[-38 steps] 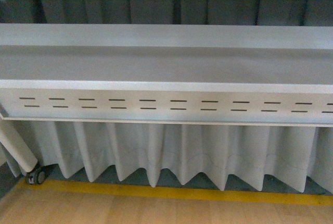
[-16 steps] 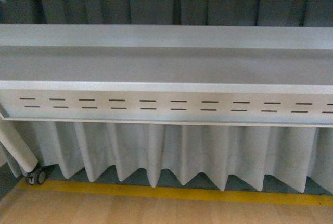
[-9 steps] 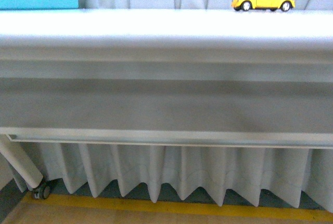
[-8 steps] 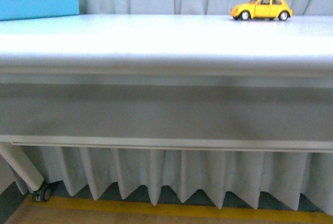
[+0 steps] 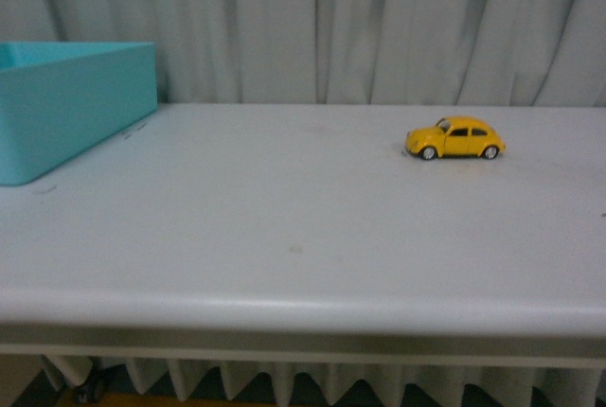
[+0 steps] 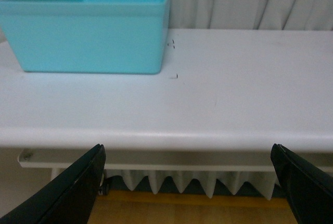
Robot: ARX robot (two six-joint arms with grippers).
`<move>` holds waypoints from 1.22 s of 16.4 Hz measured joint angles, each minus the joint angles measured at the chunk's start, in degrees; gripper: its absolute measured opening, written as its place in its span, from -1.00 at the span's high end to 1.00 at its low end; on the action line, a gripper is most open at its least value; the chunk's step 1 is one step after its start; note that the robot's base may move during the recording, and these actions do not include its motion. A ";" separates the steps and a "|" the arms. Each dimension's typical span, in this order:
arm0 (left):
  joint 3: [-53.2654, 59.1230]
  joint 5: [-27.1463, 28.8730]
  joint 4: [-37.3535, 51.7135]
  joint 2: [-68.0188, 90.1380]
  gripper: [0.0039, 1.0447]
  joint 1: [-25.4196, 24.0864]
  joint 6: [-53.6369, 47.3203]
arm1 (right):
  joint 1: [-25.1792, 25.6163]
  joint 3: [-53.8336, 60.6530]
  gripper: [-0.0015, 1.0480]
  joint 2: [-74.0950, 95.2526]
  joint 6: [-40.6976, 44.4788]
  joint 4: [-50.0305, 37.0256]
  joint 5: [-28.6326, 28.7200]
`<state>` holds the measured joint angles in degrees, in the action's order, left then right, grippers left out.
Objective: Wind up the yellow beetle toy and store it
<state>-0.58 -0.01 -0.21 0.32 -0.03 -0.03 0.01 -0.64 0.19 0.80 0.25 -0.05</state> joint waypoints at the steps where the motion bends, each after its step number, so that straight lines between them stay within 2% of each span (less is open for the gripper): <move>1: 0.00 0.02 0.04 0.00 -0.88 0.00 0.00 | 0.00 0.00 -0.87 0.02 0.00 0.04 0.07; 20: 0.00 0.04 0.00 0.00 -0.88 0.00 0.02 | 0.00 0.00 -0.87 0.02 -0.22 -0.02 0.04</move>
<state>-0.58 0.03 -0.21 0.32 -0.03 -0.01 0.01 -0.64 0.21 0.58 0.23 -0.01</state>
